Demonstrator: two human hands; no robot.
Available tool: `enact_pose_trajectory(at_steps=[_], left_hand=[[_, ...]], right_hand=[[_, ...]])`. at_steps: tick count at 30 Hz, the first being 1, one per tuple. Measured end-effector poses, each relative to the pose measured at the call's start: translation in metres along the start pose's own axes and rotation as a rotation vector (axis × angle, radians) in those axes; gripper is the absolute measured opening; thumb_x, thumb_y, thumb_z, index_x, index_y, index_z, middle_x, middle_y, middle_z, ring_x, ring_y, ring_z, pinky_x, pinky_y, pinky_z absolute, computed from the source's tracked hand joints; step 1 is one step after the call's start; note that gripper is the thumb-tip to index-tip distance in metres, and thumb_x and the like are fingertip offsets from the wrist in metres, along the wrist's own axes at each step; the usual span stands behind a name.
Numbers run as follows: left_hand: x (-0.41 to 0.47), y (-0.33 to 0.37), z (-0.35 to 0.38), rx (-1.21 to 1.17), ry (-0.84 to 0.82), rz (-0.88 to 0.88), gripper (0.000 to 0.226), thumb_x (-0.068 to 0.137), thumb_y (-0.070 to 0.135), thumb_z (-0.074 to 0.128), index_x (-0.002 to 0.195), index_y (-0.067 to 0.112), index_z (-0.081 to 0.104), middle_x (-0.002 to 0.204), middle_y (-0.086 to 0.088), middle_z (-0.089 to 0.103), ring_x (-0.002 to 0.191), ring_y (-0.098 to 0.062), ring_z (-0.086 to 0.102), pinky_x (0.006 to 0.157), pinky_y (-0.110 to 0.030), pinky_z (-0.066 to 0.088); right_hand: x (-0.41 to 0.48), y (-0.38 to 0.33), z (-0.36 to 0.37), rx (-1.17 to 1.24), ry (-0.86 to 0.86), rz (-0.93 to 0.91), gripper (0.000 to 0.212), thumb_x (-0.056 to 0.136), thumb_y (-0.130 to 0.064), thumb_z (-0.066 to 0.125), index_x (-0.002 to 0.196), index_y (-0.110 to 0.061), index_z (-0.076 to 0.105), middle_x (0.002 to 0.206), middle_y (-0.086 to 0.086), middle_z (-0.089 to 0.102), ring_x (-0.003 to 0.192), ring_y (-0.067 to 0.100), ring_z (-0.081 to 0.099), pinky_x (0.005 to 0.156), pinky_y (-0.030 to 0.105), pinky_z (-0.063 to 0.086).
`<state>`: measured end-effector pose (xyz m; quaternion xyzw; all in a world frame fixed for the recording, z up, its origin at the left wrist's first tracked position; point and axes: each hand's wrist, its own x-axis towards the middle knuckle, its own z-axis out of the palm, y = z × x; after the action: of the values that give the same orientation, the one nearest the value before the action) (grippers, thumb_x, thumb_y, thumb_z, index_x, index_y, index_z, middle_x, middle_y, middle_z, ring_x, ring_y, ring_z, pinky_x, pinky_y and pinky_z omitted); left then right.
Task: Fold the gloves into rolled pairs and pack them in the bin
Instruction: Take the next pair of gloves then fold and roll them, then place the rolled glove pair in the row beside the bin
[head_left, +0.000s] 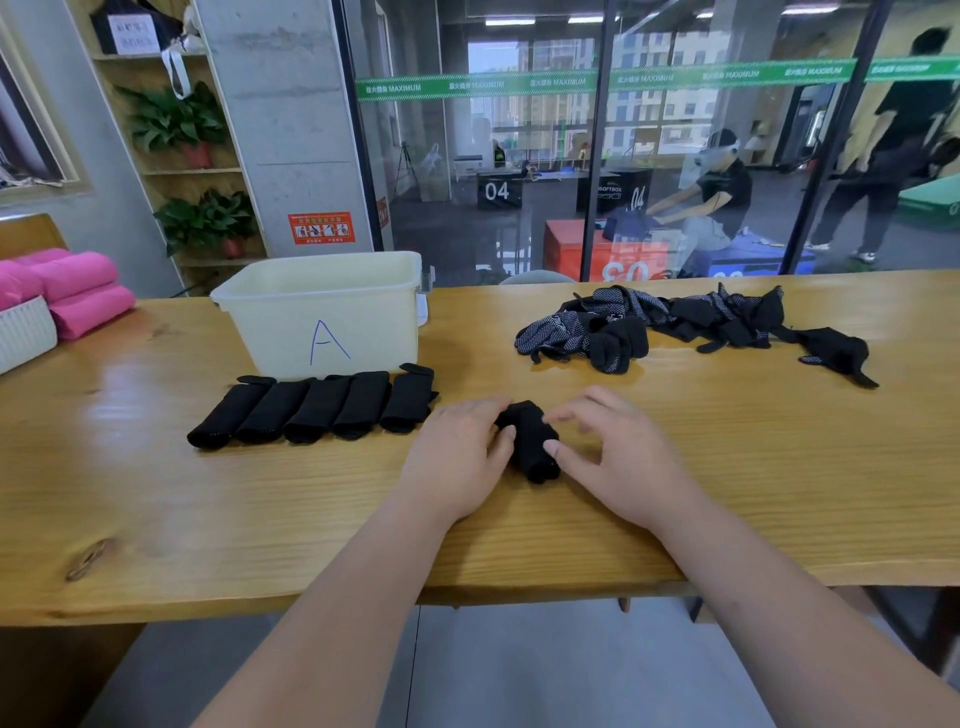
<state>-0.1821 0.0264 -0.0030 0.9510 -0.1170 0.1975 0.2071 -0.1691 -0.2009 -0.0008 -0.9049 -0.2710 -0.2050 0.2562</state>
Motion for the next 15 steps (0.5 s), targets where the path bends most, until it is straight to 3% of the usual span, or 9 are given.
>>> enact_pose_trajectory(at_steps=[2,4,7,10,15], left_hand=[[0.0,0.0,-0.001,-0.025,0.001,-0.006,0.047,0.109,0.036,0.051,0.154,0.025,0.051,0.147,0.004,0.062,0.135,-0.017,0.055,0.116,-0.04,0.042],[-0.001,0.001,-0.002,-0.032,0.012,-0.019,0.047,0.109,0.033,0.05,0.155,0.024,0.05,0.148,0.003,0.062,0.136,-0.017,0.053,0.116,-0.038,0.04],[-0.001,0.002,-0.003,-0.024,0.014,-0.048,0.044,0.11,0.033,0.049,0.153,0.025,0.051,0.145,0.002,0.063,0.135,-0.018,0.053,0.116,-0.038,0.04],[-0.002,0.002,-0.003,-0.011,0.025,-0.053,0.041,0.109,0.032,0.05,0.149,0.026,0.055,0.139,0.002,0.065,0.13,-0.018,0.056,0.113,-0.038,0.042],[0.0,0.0,0.002,0.09,0.054,-0.021,0.035,0.108,0.029,0.049,0.14,0.023,0.063,0.133,0.003,0.068,0.125,-0.018,0.057,0.112,-0.038,0.042]], right_hand=[[0.002,0.0,0.001,-0.074,-0.122,-0.018,0.055,0.104,-0.053,0.053,0.156,-0.043,0.041,0.163,-0.025,0.03,0.149,0.006,0.033,0.116,0.032,0.038],[0.006,-0.001,0.006,-0.15,-0.294,-0.065,0.063,0.108,-0.057,0.036,0.166,-0.042,0.018,0.174,-0.023,0.004,0.16,0.008,0.008,0.126,0.039,0.025],[0.01,0.003,0.012,-0.176,-0.443,-0.056,0.063,0.107,-0.064,0.018,0.166,-0.046,0.009,0.174,-0.023,0.005,0.161,0.01,0.004,0.128,0.049,0.023],[0.01,0.005,0.011,-0.151,-0.394,-0.055,0.065,0.104,-0.07,0.015,0.165,-0.048,0.015,0.173,-0.023,0.013,0.16,0.01,0.01,0.128,0.048,0.023],[0.009,0.004,0.011,-0.118,-0.405,-0.02,0.062,0.106,-0.069,0.015,0.165,-0.05,0.007,0.174,-0.023,0.002,0.161,0.007,0.001,0.13,0.041,0.014]])
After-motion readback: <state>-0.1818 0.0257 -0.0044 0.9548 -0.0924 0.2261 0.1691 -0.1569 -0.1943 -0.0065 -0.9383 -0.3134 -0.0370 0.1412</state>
